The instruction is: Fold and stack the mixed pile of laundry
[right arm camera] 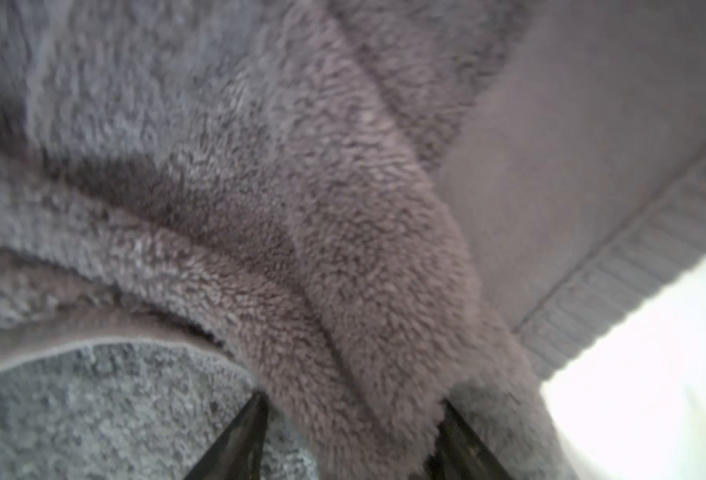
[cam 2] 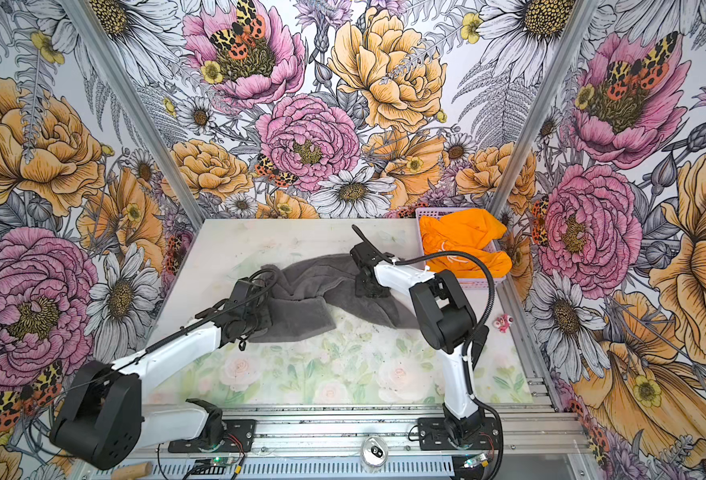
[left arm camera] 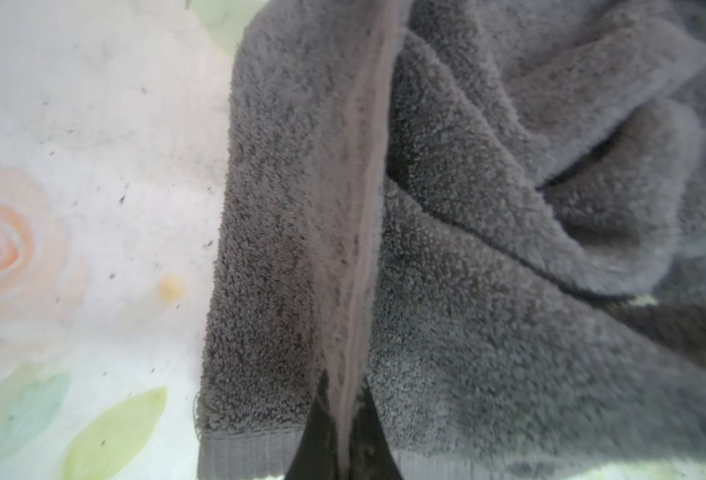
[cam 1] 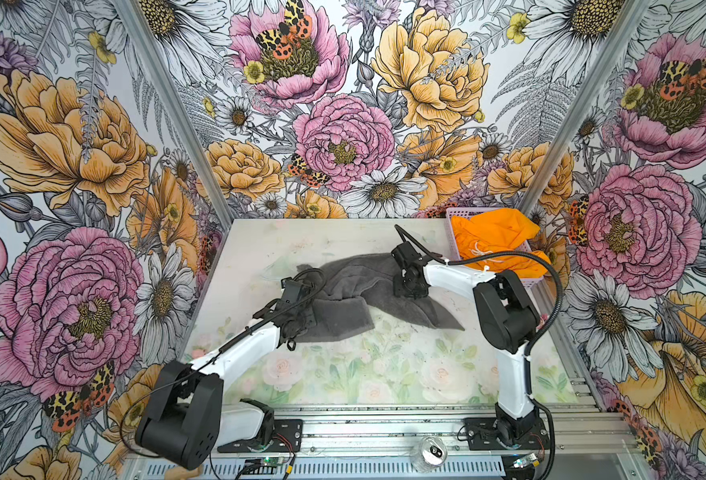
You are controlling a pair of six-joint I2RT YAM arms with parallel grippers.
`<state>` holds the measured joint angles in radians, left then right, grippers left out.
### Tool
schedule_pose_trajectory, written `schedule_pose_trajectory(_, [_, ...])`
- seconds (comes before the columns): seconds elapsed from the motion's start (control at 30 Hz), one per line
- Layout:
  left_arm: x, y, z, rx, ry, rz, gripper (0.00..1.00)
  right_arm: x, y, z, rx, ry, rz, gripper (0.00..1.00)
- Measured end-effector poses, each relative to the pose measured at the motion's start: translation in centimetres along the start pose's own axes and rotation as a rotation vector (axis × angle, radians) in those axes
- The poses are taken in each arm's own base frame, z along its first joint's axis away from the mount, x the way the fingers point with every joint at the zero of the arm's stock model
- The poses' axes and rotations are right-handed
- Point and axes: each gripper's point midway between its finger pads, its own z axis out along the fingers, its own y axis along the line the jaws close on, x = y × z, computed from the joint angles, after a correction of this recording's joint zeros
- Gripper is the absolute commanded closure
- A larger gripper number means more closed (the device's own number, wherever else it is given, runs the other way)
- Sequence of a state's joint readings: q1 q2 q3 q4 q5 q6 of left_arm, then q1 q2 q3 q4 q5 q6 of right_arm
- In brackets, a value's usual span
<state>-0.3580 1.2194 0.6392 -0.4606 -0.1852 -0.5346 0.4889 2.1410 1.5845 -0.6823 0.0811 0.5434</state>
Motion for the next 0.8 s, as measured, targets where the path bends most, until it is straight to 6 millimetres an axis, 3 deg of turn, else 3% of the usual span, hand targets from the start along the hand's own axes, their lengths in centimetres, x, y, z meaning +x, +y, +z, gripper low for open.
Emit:
schedule_pose_trajectory(0.13, [1.3, 0.6, -2.2, 0.049, -0.004, -0.086, 1.00, -5.7, 2.1, 1.0, -0.043, -0.075, -0.017, 0.31])
schedule_pose_trajectory(0.2, [1.8, 0.9, -3.2, 0.067, -0.008, -0.127, 1.00, -6.6, 2.4, 0.5, -0.055, -0.095, -0.030, 0.30])
schedule_pose_trajectory(0.3, [1.9, 1.3, -4.9, 0.099, -0.033, -0.182, 1.00, -6.0, 2.3, -1.7, -0.071, -0.098, -0.049, 0.29])
schedule_pose_trajectory(0.4, [2.0, 1.4, -5.6, 0.119, -0.044, -0.220, 1.00, -3.4, 2.6, -5.1, -0.112, -0.087, -0.081, 0.30])
schedule_pose_trajectory(0.57, [3.9, 2.4, -4.8, 0.089, 0.004, -0.243, 1.00, 4.0, 5.8, -9.4, -0.257, -0.043, -0.180, 0.33])
schedule_pose_trajectory(0.7, [4.7, 2.9, -4.7, 0.078, 0.017, -0.258, 1.00, 9.5, 8.7, -8.3, -0.328, 0.041, -0.272, 0.34])
schedule_pose_trajectory(0.8, [4.7, 3.0, -4.7, 0.083, 0.011, -0.265, 1.00, 11.5, 9.6, -6.3, -0.325, 0.091, -0.306, 0.33])
